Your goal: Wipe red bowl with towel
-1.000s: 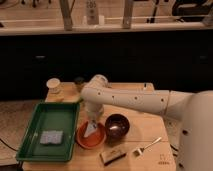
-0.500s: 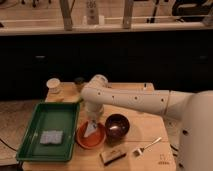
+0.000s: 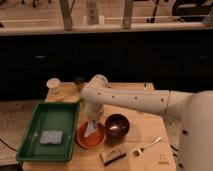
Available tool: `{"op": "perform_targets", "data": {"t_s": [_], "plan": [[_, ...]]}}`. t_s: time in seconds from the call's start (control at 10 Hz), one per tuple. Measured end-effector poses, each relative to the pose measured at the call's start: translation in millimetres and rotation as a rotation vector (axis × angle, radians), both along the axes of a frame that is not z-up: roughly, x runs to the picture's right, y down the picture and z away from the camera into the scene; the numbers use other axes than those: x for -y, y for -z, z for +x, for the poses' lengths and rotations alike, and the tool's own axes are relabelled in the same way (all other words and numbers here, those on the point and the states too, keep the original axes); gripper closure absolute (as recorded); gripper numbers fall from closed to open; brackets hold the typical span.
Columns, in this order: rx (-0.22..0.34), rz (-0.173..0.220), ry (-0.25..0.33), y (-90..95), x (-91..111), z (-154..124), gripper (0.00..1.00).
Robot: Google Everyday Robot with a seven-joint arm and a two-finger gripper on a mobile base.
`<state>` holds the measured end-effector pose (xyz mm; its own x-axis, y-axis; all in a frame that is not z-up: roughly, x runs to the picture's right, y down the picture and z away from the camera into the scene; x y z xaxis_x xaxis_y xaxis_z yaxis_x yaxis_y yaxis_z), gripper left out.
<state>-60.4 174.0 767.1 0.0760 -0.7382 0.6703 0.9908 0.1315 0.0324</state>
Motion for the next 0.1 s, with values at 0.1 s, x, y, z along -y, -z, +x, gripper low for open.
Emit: {"op": "perform_targets", "data": {"t_s": [0.1], "plan": [[0.0,0.0,0.0,0.0,0.0,0.0,1.0]]}}
